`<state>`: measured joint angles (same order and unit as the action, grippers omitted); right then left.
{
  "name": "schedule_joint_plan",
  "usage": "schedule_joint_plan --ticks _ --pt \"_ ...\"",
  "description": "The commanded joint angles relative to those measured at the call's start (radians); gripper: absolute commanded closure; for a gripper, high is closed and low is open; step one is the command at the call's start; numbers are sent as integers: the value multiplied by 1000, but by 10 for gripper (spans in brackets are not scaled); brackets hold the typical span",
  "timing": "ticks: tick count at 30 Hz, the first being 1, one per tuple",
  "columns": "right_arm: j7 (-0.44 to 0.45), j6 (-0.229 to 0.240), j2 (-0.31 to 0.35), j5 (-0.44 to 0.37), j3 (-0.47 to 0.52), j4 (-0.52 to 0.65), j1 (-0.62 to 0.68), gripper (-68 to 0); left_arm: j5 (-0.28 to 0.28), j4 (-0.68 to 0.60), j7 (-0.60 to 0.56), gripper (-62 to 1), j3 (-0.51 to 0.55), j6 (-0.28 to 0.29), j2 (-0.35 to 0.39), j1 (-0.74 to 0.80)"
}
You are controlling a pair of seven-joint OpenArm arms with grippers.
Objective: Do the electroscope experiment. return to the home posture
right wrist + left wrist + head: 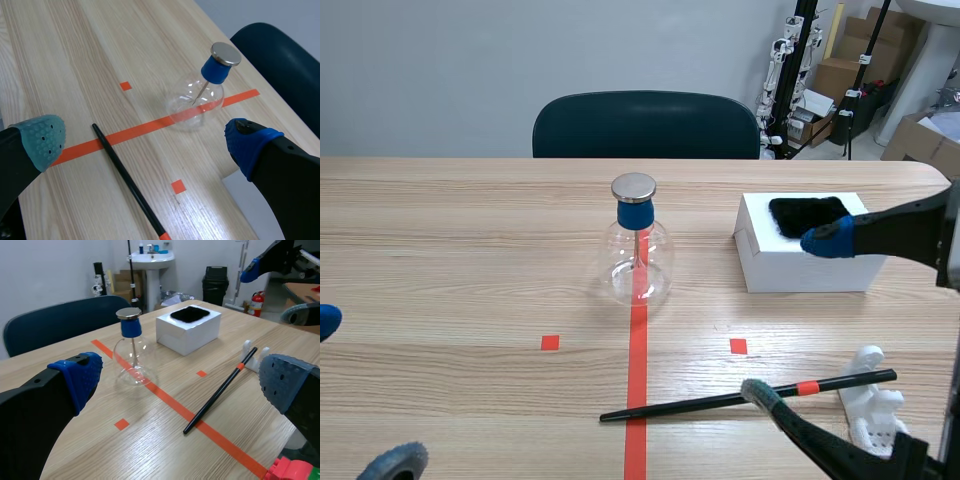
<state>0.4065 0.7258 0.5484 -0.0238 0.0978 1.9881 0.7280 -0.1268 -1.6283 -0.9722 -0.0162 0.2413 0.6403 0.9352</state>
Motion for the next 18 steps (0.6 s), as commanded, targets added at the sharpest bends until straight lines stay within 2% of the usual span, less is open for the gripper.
schedule_joint_plan --ticks 1,4,8,12,18 --pt "17 1 5 -15 24 3 15 -679 -17 14 -6 -623 2 -3 -15 1" --pt "12 1 5 -36 48 3 43 -679 -19 14 9 -623 14 -19 -70 16" --pt "9 1 -8 -121 90 3 89 -679 -16 14 30 -623 64 -22 -191 14" --pt "2 0 -47 -143 122 3 127 -679 35 2 28 -623 121 -22 -289 9" --pt "-34 0 -59 -148 124 3 158 -679 75 -51 27 -623 129 -22 -348 9"
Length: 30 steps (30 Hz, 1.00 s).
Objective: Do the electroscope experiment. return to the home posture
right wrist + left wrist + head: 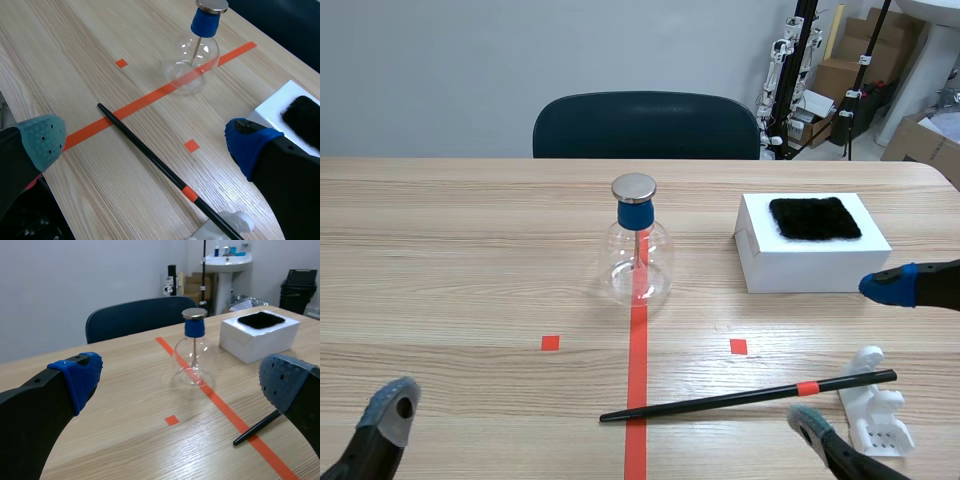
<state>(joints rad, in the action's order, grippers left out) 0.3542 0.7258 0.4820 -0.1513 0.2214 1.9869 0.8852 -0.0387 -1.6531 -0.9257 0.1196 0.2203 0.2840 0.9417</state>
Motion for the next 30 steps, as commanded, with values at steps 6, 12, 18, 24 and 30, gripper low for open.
schedule_joint_plan --ticks 6,12,18,24,30 --pt "2 0 8 -45 0 4 2 -679 -13 -39 -5 -623 -7 3 14 -8" --pt "-26 -7 8 -62 0 4 2 -679 -13 -39 9 -623 -7 3 16 -11" --pt "-23 -7 8 -63 0 4 1 -679 -13 -39 11 -623 -7 3 16 -11" --pt "-23 -7 8 -63 0 4 1 -679 -13 -39 11 -623 -7 3 16 -11" --pt "-18 -7 8 -63 0 4 1 -679 -13 -39 11 -623 -7 3 16 -11"
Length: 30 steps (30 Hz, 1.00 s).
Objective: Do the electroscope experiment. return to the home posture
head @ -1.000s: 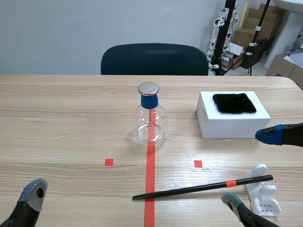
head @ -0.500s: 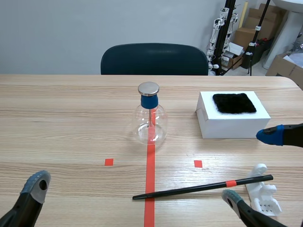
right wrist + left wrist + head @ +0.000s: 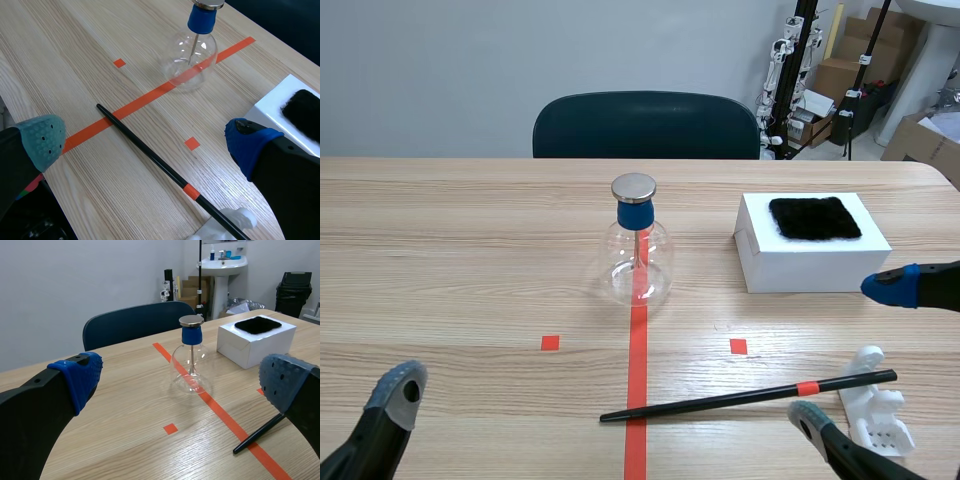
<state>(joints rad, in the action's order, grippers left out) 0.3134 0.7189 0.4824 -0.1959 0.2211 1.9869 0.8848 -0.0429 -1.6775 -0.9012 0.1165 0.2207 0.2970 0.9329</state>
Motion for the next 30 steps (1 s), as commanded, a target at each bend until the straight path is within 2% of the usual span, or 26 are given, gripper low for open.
schedule_joint_plan --ticks 1,25,30 --pt "26 0 7 -18 0 4 1 -679 -9 -14 -13 -623 -4 2 3 -2" --pt "32 0 7 -18 0 4 1 -679 -8 -14 -14 -623 -4 2 3 -5" --pt "32 0 8 -18 0 4 1 -679 32 -14 -14 -623 -4 2 3 -5"
